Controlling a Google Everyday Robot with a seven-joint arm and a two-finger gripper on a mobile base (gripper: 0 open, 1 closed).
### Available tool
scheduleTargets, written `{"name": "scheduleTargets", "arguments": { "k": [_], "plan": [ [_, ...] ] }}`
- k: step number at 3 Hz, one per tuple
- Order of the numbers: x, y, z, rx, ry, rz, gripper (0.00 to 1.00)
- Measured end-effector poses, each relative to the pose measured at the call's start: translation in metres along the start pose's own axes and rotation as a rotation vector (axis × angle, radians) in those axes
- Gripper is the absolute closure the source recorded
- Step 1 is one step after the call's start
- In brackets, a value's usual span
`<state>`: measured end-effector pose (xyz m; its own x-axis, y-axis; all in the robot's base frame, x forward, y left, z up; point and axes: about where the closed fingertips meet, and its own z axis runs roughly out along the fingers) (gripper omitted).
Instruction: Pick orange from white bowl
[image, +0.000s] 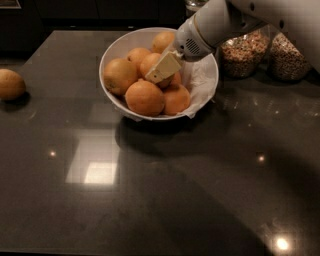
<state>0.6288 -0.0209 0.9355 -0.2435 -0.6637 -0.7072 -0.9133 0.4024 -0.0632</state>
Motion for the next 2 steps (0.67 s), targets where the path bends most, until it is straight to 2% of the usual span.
{"name": "scheduleTargets", "arguments": {
  "k": [1,2],
  "plan": [
    [-0.0003,0.0002,0.0001,0.0,0.0,-0.001,0.45],
    [-0.0087,0.0026,-0.0085,0.011,-0.022,-0.012,0.56]
  ]
}}
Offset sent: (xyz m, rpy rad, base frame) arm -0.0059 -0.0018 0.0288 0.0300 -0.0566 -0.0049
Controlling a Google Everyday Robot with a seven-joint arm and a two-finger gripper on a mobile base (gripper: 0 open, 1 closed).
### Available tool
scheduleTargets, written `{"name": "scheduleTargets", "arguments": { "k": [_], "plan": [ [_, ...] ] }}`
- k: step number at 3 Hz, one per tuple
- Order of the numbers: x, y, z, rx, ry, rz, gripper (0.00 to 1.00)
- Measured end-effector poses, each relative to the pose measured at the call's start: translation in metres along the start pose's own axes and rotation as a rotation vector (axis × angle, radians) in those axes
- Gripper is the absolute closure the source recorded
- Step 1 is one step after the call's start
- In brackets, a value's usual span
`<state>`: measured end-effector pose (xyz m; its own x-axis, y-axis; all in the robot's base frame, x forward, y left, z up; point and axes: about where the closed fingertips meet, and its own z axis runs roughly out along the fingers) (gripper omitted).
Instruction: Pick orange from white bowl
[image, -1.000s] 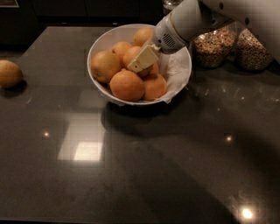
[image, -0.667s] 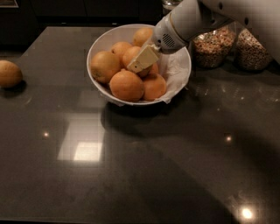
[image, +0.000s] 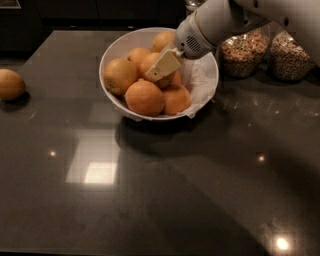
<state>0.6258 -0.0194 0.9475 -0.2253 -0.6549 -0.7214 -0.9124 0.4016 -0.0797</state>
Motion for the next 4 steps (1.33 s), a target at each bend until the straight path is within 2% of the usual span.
{"name": "scheduleTargets", "arguments": {
  "k": [2,3,4],
  "plan": [
    [-0.02,0.005,-0.02,0.008,-0.05,-0.021,0.61],
    [-0.026,0.002,-0.037,0.031,-0.069,-0.026,0.62],
    [-0.031,-0.005,-0.072,0.083,-0.094,-0.043,0.62]
  ]
}}
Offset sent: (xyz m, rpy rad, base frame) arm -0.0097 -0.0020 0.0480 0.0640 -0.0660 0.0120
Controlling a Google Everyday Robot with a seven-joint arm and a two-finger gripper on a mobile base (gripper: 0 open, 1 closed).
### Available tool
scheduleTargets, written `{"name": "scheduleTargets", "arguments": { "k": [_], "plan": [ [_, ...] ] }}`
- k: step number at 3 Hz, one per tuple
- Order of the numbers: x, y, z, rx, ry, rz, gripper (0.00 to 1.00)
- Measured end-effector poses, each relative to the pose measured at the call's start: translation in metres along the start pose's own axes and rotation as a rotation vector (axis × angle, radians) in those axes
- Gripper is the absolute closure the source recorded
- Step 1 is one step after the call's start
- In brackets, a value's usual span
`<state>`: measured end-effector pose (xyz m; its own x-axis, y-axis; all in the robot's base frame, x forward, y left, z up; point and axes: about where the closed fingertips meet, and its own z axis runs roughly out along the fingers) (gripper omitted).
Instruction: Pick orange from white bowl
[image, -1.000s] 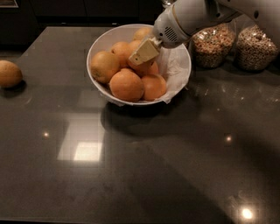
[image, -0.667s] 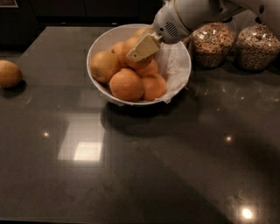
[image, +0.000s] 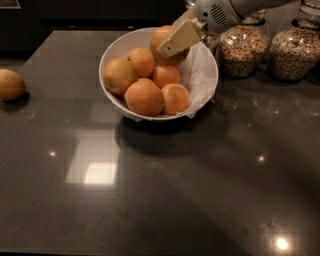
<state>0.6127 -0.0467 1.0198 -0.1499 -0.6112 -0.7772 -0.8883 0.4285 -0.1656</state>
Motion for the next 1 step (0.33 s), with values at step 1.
{"name": "scheduleTargets", "arguments": {
  "k": [1],
  "plan": [
    [-0.0004,-0.0003,-0.0006,0.001,-0.001,0.0,0.71]
  ]
}}
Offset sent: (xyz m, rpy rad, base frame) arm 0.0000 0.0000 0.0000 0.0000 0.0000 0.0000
